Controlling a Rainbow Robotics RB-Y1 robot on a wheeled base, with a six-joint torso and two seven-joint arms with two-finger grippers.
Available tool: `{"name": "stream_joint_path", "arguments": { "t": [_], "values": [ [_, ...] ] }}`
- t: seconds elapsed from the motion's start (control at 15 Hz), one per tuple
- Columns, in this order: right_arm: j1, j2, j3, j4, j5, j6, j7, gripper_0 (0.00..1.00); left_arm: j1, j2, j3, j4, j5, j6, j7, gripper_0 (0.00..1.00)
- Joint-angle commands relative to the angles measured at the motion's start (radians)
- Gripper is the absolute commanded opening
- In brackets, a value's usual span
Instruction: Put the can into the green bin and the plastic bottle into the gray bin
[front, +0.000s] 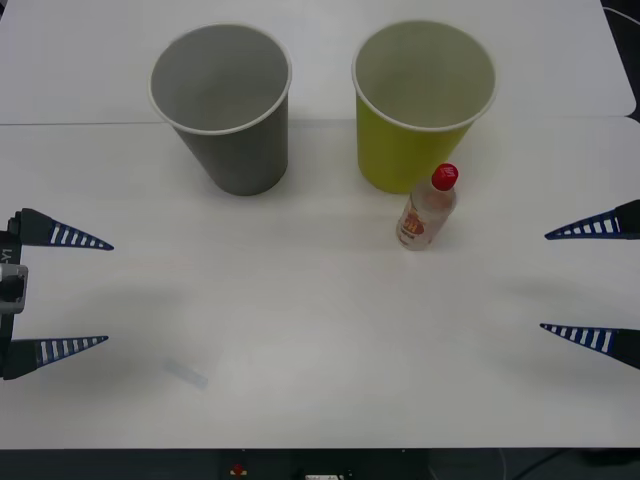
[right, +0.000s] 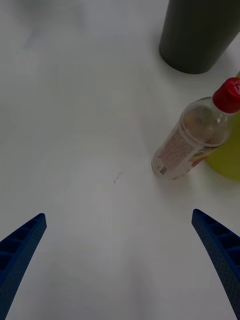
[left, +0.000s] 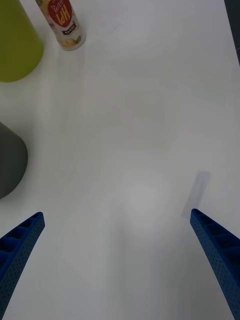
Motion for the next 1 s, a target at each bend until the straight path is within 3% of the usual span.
{"name": "stream_joint_path", "arguments": {
  "t": [0.07,0.47,0.67,1.0],
  "values": [
    [0.041,-0.002,0.026,-0.004,-0.035,0.090,0.004,1.00,0.000,0.000,0.000,0.000,0.000,0.000,0.000,1.00],
    [0.074,-0.016,0.186,-0.032,-0.080,0.368,0.008,1.00,0.000,0.000,0.000,0.000,0.000,0.000,0.000,1.00],
    [0.074,-0.040,0.305,-0.033,-0.144,0.538,0.011,1.00,0.000,0.000,0.000,0.000,0.000,0.000,0.000,1.00],
    [0.053,-0.088,0.525,-0.090,-0.218,0.891,0.013,1.00,0.000,0.000,0.000,0.000,0.000,0.000,0.000,1.00]
  ]
}}
